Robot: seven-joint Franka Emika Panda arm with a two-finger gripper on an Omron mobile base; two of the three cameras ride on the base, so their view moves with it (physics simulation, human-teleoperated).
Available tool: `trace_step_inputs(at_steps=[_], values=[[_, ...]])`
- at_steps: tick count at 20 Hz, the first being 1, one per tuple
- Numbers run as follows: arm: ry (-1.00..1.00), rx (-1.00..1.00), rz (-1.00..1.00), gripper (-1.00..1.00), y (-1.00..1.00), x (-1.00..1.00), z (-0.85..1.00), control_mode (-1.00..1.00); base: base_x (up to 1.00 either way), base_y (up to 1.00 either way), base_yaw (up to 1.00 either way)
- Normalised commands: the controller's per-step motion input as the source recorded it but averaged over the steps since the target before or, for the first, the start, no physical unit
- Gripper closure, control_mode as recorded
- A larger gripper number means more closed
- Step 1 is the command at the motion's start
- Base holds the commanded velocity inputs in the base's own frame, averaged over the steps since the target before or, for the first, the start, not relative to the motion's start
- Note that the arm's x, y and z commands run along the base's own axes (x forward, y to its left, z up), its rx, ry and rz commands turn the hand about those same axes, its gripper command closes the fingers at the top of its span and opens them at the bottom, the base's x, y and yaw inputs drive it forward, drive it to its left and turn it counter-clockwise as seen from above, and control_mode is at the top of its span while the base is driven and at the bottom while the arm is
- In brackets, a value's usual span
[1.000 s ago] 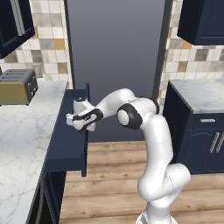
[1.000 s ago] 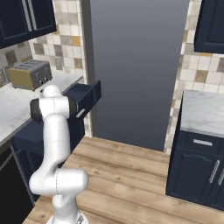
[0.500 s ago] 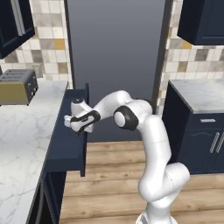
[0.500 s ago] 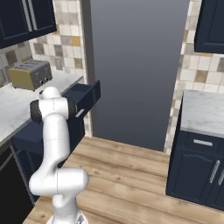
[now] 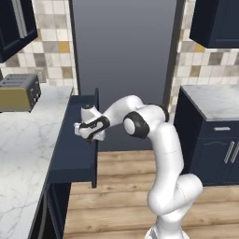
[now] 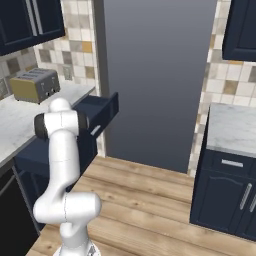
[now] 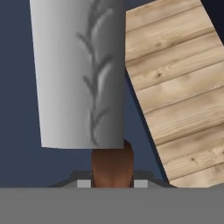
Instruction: Pick up the metallic utensils from the counter and place them in the open drawer. Make sure not to pick up any wooden utensils.
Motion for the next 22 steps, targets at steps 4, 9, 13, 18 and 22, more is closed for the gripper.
trace_step_inputs(at_steps=[4,9,13,18,22], values=[[0.00,0.01,0.00,1.00,-0.90,-0.19,-0.44,-1.00,0.00,0.00,0.00],[0.00,0.01,0.00,1.00,-0.44,-0.08,-0.22,-1.00,0.00,0.00,0.00],[0.00,0.00,0.00,1.00,-0.12,-0.01,0.15,-1.00,0.00,0.00,0.00],[0.00,-0.01,0.00,1.00,0.13,-0.01,0.95,-1.00,0.00,0.00,0.00],[0.12,-0.01,0.00,1.00,0.49,0.26,0.22,-1.00,0.00,0.00,0.00]])
